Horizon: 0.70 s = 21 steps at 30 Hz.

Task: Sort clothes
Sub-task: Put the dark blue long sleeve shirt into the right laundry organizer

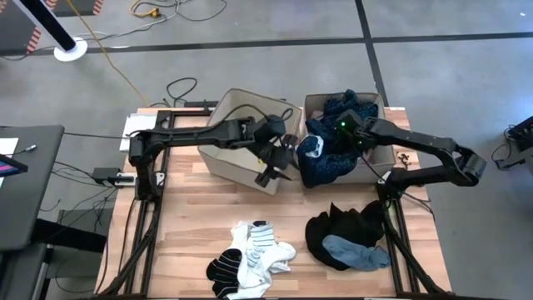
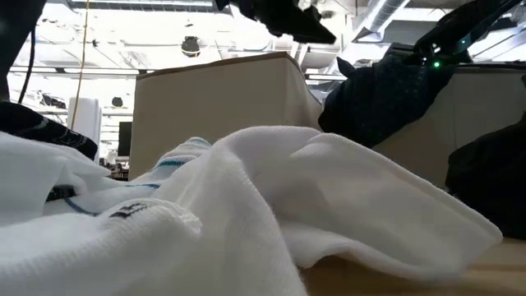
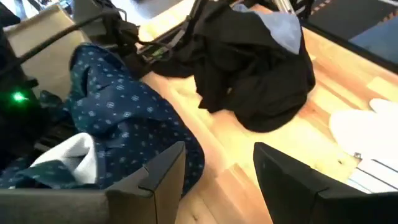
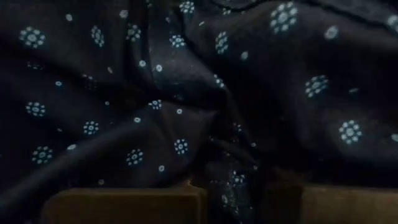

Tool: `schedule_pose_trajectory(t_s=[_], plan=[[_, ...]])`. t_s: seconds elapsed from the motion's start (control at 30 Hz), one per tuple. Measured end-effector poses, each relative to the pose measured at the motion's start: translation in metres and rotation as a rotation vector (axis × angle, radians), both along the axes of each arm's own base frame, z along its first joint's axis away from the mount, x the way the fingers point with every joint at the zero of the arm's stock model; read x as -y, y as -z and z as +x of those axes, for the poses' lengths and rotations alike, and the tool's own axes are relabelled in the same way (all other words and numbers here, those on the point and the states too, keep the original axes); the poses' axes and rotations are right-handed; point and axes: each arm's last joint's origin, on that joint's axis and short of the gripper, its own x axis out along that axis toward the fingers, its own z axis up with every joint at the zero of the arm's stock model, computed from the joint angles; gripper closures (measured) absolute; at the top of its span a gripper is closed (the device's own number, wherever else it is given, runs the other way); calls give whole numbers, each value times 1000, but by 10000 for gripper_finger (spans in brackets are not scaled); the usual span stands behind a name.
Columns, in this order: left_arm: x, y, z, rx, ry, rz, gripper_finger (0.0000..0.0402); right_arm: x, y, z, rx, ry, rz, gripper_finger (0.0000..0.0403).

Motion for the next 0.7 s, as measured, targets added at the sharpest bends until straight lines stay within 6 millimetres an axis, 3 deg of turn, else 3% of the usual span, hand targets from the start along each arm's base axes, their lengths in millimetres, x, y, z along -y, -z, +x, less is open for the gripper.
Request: schedule_pose_trajectory(t_s=[0.33,0.5,0.7], plan=[[15,29,12,132,-89,150,215,0,1,2,53,-26,45,342],[34,45,14,176,-58,248,215,1,0,3,76,-34,42,342],[61,60,14,252,7,506,215,1,0,5,96,-45,43,330]])
